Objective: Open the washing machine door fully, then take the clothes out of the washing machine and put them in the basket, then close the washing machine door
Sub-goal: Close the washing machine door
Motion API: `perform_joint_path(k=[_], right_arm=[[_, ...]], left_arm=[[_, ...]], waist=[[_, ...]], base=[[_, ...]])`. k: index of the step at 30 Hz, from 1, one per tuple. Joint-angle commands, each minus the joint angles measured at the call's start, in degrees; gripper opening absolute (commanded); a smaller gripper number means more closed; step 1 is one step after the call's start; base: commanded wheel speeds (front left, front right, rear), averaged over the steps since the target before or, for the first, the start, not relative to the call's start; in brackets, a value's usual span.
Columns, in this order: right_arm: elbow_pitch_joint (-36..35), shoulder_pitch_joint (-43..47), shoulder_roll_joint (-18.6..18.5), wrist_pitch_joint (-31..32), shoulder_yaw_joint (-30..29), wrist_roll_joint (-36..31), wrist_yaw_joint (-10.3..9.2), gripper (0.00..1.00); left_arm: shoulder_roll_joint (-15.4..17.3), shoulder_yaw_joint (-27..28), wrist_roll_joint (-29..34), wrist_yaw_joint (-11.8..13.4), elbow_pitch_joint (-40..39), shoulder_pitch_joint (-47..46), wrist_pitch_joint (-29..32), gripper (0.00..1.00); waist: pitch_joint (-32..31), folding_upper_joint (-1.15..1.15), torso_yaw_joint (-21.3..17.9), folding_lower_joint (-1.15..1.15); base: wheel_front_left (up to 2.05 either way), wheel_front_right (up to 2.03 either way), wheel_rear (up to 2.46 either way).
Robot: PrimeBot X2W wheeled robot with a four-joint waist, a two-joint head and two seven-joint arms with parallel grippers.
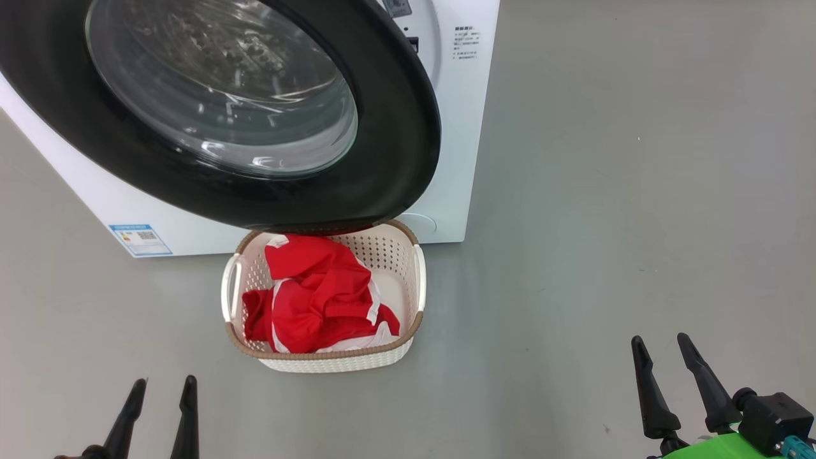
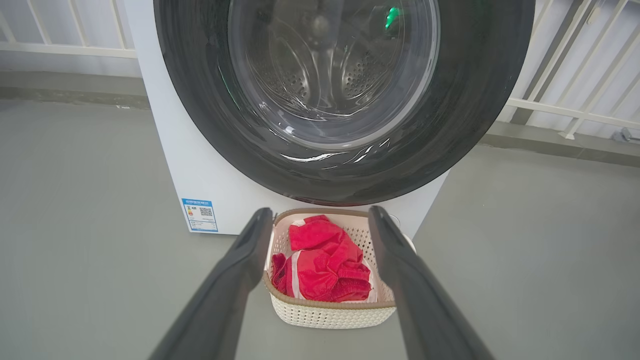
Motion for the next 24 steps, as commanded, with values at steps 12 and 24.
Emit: perform_joint_path(k=[12,24], right_arm=[[-1.49,-2.17,-0.77,-0.36,3.60,-0.99,0.42,0.00],[0.39,-18.41,-0.77,-0.36,10.63,-1.26,0.42,0.00]], left_arm=[[-0.22,0.51,0.93,-0.31,-2.12,-2.31,-0.53,1.00],[-2.19,-3.80,-0.29,-0.31,-2.47,-7.80,-0.53,1.00]], waist=[[1.12,0.00,2.12,0.00],[8.91,0.00,8.54,0.00]], base=[[0.00,0.00,0.00],[0.00,0.00,0.00]])
